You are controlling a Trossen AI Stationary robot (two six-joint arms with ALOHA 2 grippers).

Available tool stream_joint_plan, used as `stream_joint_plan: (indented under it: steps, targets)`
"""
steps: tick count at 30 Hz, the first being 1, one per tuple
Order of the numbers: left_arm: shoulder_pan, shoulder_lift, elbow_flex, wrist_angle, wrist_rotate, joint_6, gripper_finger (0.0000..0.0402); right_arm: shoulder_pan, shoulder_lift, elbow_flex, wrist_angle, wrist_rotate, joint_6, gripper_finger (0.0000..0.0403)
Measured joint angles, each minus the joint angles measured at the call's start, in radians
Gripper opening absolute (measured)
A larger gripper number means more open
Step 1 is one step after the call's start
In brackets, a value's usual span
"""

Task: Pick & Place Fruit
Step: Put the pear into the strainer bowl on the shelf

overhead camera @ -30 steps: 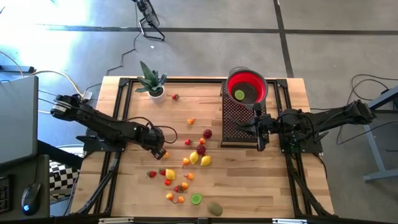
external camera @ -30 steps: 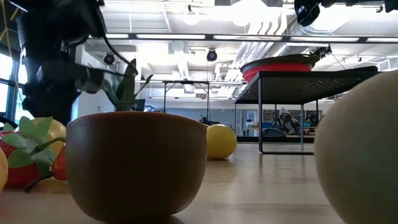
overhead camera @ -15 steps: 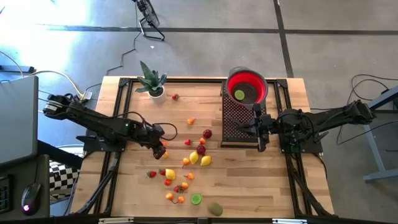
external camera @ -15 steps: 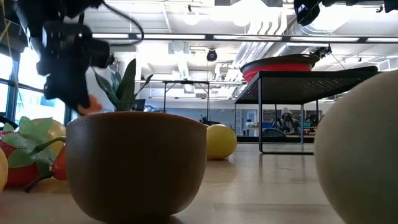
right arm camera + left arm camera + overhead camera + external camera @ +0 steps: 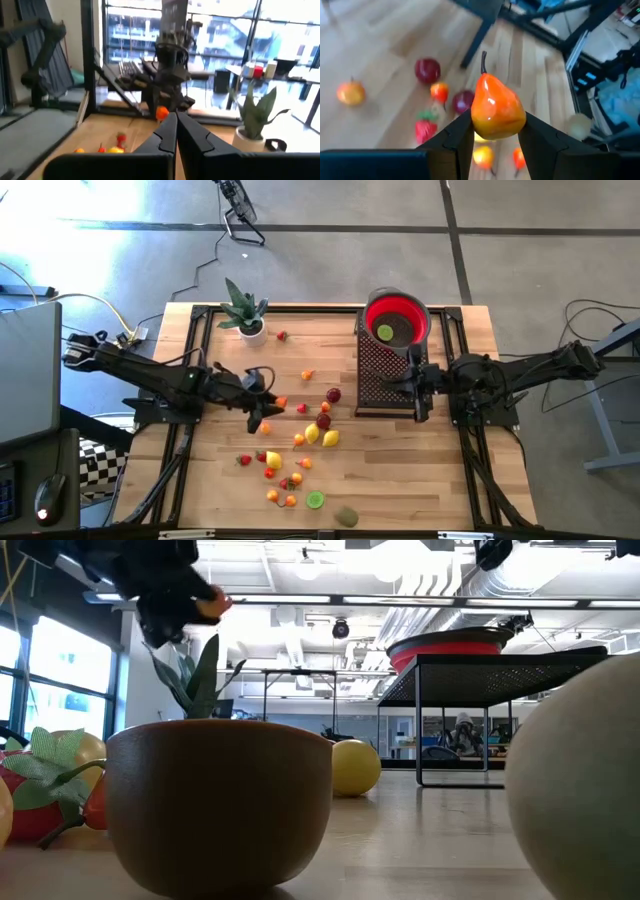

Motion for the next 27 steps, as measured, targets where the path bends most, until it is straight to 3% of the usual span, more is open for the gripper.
stream_joint_plan:
  steps: [6,11,21,27]
  targets:
    - [0.085,0.0,0.0,0.117,0.008,0.075,0.0134,0.0,0.0,0.0,0.088,-0.003,-0.004,0.0004]
    - [0.169,0.0,0.0,0.203,0.073,0.126,0.0134,0.0,0.049,0.0,0.161,0.0,-0.032,0.0004]
    - [0.233,0.0,0.0,0.301,0.171,0.193,0.0134,-0.053,0.334,0.001,0.59,0.061,-0.042,0.0015]
    - [0.233,0.0,0.0,0.307,0.224,0.207,0.0134,-0.107,0.472,0.06,0.622,0.014,0.057,0.0071]
